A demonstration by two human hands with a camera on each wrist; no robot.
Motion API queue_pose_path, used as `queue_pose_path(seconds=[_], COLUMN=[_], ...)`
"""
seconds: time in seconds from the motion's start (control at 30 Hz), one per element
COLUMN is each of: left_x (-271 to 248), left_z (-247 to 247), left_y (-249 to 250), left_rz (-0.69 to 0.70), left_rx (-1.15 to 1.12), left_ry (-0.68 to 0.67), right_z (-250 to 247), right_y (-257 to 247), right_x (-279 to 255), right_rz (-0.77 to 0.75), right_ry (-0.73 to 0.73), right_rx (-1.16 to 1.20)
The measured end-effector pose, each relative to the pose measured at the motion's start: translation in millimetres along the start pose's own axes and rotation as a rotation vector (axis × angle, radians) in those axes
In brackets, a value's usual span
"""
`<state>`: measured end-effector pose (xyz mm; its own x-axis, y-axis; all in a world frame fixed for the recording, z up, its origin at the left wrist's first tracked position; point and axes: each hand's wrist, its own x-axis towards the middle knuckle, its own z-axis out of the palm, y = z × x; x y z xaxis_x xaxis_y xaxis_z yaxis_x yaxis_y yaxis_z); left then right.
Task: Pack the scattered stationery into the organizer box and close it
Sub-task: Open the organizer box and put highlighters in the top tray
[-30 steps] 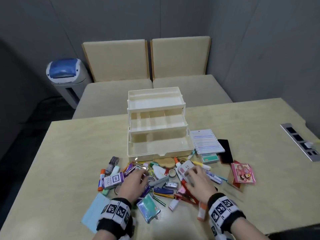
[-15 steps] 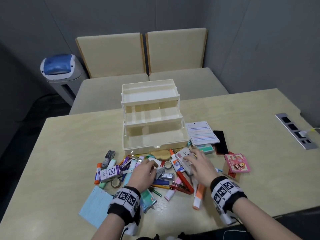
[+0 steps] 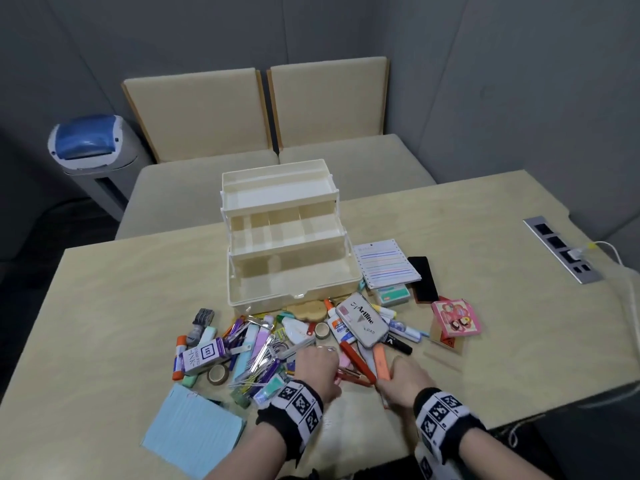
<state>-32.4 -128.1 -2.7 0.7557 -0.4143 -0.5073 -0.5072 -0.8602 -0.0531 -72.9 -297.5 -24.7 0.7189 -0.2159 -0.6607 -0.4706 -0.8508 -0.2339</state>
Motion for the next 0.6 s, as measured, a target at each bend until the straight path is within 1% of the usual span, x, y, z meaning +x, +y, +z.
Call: queue_pose_path(seconds=[0.13,0.2,0.27,0.3,0.37,0.43,0.47,0.5,0.6], left_x=[-0.8,-1.4,-2.3,-1.8,-1.1,0.8,2.0,3.4,1.8], left_z=[3.9,4.8,5.4,5.3,4.9,1.9,0.3,-0.9,-8.3], left_y=[-4.6,-7.1,-7.6,-7.3,-5.7,-6.0,-7.2,-9.4,-22.0], left_rz=[-0.101,-0.123,-0.122,-0.115,-0.093,-0.077,-0.08,-0.085,-0.08], left_rx=[-0.124,-0.158,-0.139,-0.119,-0.074,-0.042,-0.042,-0.049,-0.059], left_ry=[0.015,0.026,0.031,0.024,-0.012,-0.035,-0.039,-0.04,-0.055], right_z=[-12.9,-19.6,-24.7,-26.6,-27.9,-32.2,-36.1,-40.8,-59.2], right_y=[-0.3,1.1,1.6,1.0,2.6,3.0,2.8,2.4,4.7], right_x=[6.4,9.7,12.6,12.8,14.5,13.7,12.4,11.4,4.1], right_rz=[0.019,0.035,0.039,0.049,0.093,0.137,0.145,0.131,0.045], right_ry=[-0.026,-0.041,-0.083,-0.119,-0.231,-0.318,-0.329,-0.32,-0.234], right_rx=[0.067,0.109,0.237,0.338,0.539,0.634,0.637,0.591,0.301])
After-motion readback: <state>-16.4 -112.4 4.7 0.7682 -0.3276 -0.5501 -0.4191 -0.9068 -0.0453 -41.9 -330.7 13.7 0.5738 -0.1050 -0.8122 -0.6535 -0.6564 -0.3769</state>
